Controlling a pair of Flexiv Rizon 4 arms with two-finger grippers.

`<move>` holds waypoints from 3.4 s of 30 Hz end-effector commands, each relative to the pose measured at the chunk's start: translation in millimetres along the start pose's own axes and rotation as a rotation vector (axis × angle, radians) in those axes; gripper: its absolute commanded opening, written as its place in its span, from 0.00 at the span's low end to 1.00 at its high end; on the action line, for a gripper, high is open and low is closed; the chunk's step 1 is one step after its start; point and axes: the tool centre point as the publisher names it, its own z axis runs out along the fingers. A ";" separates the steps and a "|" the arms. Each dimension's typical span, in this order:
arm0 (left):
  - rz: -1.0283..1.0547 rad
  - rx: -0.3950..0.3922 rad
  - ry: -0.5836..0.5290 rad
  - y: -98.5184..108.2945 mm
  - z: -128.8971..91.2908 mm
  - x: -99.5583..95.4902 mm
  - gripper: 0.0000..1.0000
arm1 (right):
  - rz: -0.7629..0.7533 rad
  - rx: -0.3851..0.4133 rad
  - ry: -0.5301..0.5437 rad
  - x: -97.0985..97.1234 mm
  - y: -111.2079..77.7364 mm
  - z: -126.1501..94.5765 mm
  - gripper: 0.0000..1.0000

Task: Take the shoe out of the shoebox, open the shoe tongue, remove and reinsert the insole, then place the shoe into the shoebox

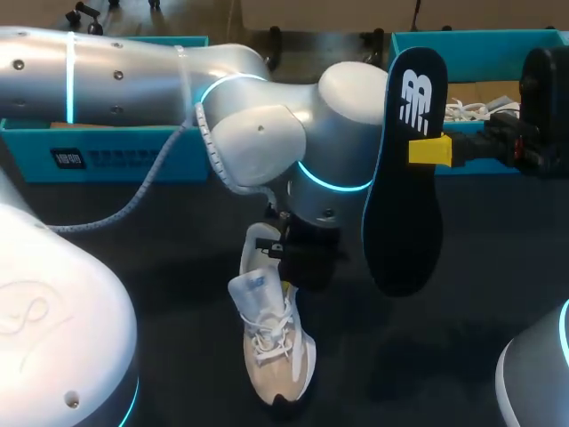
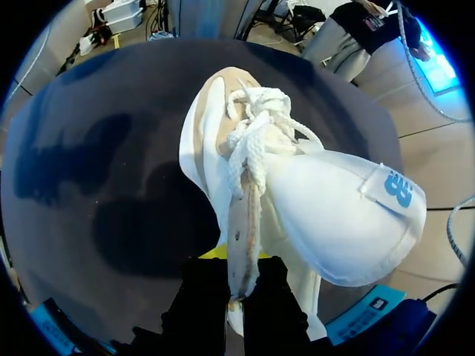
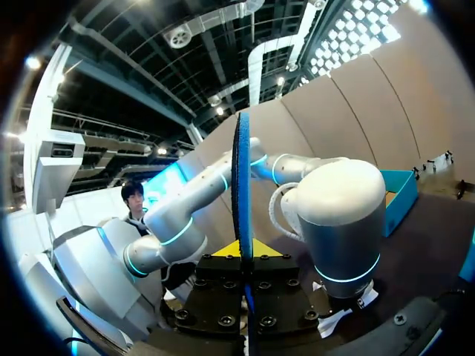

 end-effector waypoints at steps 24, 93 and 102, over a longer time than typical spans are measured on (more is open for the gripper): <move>0.062 -0.013 -0.045 3.7 7.9 -24.8 0.90 | 0.002 0.001 -0.001 -1.0 -0.4 2.1 0.00; 0.125 -0.275 -1.713 72.1 -189.1 68.2 1.00 | 0.002 0.001 -0.001 -1.0 -0.4 2.1 0.00; 0.119 -0.242 -1.795 82.3 -222.9 74.8 1.00 | 0.002 0.001 -0.001 -1.0 -0.4 2.1 0.00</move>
